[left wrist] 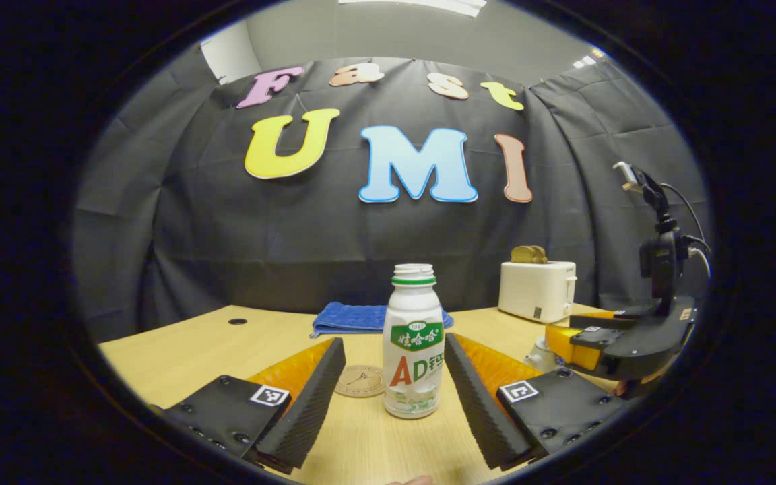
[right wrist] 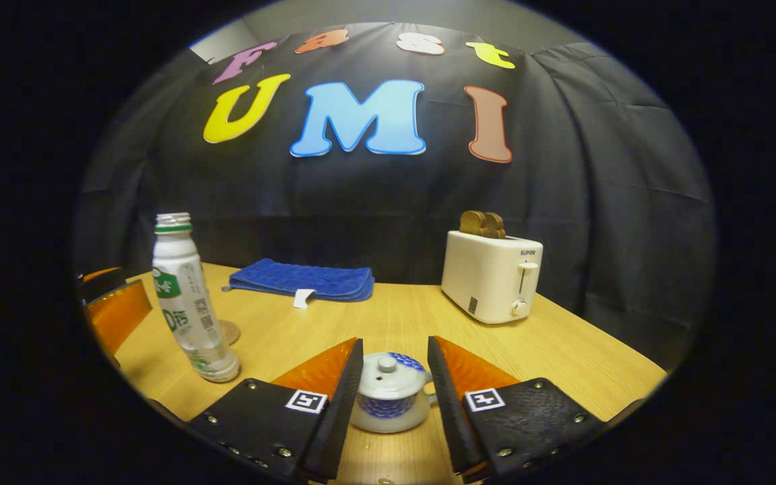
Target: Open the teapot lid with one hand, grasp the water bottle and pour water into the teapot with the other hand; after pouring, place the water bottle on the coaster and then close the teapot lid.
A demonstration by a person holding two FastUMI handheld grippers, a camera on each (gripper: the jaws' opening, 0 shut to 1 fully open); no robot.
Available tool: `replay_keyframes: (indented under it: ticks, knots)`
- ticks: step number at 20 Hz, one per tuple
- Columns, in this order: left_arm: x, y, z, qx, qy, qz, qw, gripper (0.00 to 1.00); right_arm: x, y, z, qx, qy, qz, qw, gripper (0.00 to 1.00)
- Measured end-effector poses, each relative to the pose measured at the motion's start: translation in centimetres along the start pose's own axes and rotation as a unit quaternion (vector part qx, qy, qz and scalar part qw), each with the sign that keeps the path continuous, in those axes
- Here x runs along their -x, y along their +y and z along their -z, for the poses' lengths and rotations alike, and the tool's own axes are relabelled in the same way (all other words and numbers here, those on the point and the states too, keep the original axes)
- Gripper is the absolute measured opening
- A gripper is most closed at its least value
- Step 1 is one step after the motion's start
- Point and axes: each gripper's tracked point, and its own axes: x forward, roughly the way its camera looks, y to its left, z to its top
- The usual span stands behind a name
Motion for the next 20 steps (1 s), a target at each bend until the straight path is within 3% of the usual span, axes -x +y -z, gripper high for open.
replay_keyframes:
  ticks: [3, 4, 5, 8, 13, 20]
  knots:
    - [-0.1, 0.7, 0.3, 0.0, 0.006, -0.005, 1.0, 1.0, -0.1, 0.2, -0.1, 0.017, 0.006, 0.007, 1.0, 0.16]
    - [-0.1, 0.7, 0.3, 0.004, 0.007, -0.005, 1.0, 1.0, -0.1, 0.3, 0.1, 0.024, 0.007, 0.008, 1.0, 0.16]
    - [-0.1, 0.7, 0.3, 0.006, 0.007, -0.005, 1.0, 1.0, -0.4, 0.1, -0.2, 0.015, 0.008, 0.008, 1.0, 0.03]
    - [-0.3, 0.3, 0.5, 0.006, 0.01, 0.003, 1.0, 1.0, -0.1, 0.2, -0.2, 0.019, 0.004, 0.002, 1.0, 0.03]
    - [-2.0, -0.4, 1.0, 0.005, 0.012, -0.002, 1.0, 1.0, 2.4, -0.2, -4.6, -0.004, -0.082, 0.004, 0.997, 0.03]
    - [-6.0, -1.9, 1.9, -0.009, 0.032, 0.014, 0.999, 1.0, 2.9, -0.1, -4.2, 0.001, -0.082, -0.011, 0.997, 0.03]
